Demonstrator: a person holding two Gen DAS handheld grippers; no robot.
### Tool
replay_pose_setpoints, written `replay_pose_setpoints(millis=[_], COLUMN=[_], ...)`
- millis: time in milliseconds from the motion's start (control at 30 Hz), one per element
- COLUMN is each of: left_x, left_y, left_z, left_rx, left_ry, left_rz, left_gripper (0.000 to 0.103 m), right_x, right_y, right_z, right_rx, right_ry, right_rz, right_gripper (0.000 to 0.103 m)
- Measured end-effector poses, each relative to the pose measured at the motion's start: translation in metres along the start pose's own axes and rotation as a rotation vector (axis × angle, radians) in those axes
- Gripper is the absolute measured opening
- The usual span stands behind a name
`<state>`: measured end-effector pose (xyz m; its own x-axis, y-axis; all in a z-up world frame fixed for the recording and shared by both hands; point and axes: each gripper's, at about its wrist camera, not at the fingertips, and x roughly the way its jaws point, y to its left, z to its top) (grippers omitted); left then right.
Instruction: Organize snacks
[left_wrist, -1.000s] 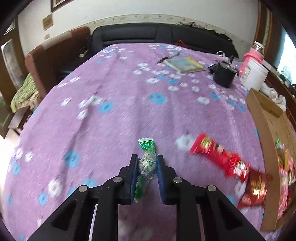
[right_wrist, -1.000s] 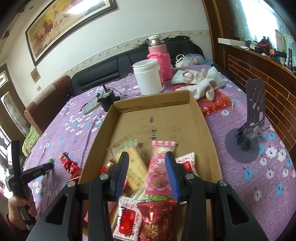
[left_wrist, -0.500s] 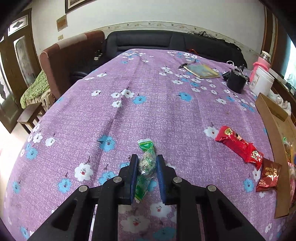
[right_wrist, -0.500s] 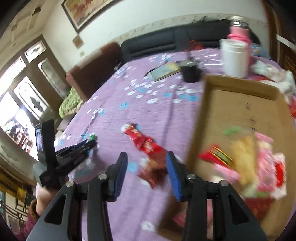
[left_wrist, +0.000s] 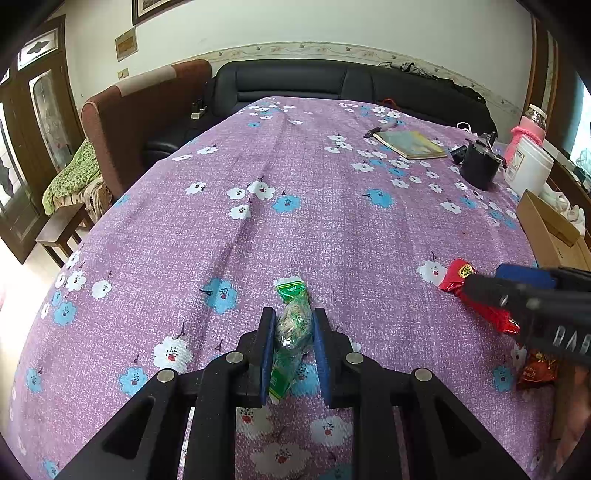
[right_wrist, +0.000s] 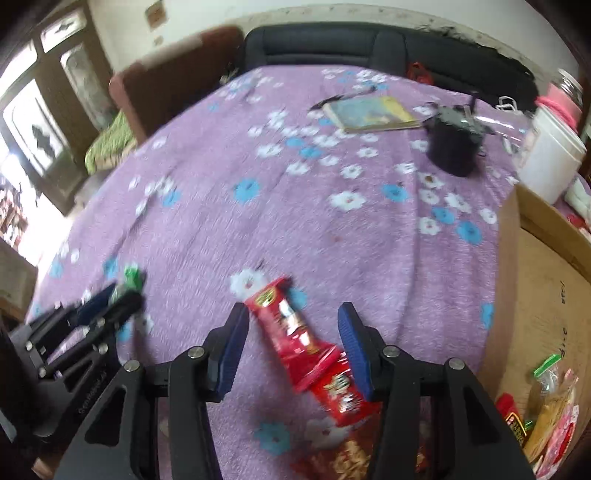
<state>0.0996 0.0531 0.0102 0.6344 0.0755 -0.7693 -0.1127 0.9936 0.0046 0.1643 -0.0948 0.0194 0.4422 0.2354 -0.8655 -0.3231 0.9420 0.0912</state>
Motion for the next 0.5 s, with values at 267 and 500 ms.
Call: replay_pose_setpoints(millis=[267,500], left_x=[0.000,-0.001], left_y=[0.001,0.001], left_z=[0.000,-0.001], left_rx=[-0.005,0.001], left_ry=[-0.001,-0.003], left_rz=[-0.004,0.005], left_gripper=[0.021,0.021], right_x=[-0.021,-0.069], right_y=[0.025,0.025], right_z=[-0.032,-0.079], right_rx=[-0.077,0.033], right_ry=[-0.073,-0.180], right_rz=[-0.101,0.018], right_gripper=[0.019,0.027])
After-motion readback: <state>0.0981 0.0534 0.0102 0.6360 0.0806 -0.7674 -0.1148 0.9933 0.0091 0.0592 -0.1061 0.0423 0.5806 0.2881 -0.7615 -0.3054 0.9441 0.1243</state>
